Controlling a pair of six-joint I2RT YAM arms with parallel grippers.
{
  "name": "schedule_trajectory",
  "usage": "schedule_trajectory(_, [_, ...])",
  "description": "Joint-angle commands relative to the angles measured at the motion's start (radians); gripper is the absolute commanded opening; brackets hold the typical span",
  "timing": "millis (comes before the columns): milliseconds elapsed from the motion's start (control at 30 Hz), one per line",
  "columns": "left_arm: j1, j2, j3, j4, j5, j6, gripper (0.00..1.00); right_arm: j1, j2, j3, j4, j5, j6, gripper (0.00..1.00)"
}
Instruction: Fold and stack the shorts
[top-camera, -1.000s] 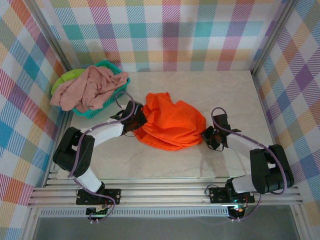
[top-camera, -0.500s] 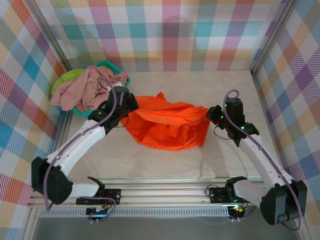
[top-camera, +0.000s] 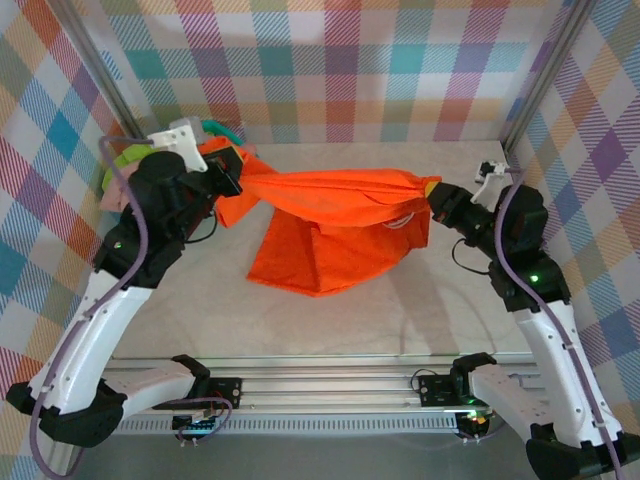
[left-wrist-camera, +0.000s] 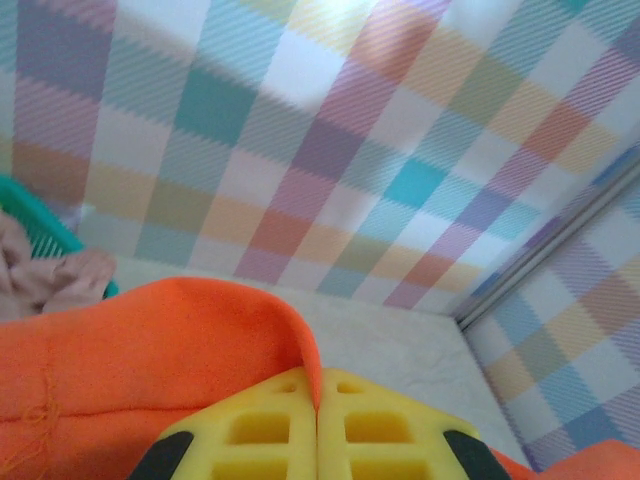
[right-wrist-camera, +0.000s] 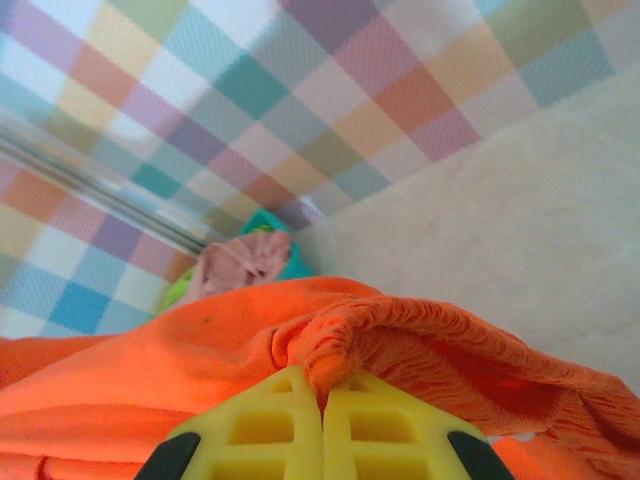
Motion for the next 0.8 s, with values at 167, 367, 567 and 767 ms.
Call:
schedule_trajectory(167, [-0.010,-0.013,0.273,-0.029,-0.007,0.148,0.00,-0.003,-0.066,0.144,0.065,-0.110,-0.017,0.00])
schedule_trajectory(367, [-0.010,0.074,0.495,-0.098,0.000,0.173,0.00,-0.002,-0.084,0.239,0.070,-0.116,0.025,0.00])
schedule_trajectory(567, [-0.010,0.256,0.600,-0.153,-0.038,0.172,0.00,-0.002,-0.061,0.243,-0.044,0.011,0.023,0.00])
schedule_trajectory(767, [0.001,0.543,0.698,-0.185,-0.132,0.195,0.00,-0.002,0.069,0.144,-0.107,0.251,-0.014,0.00])
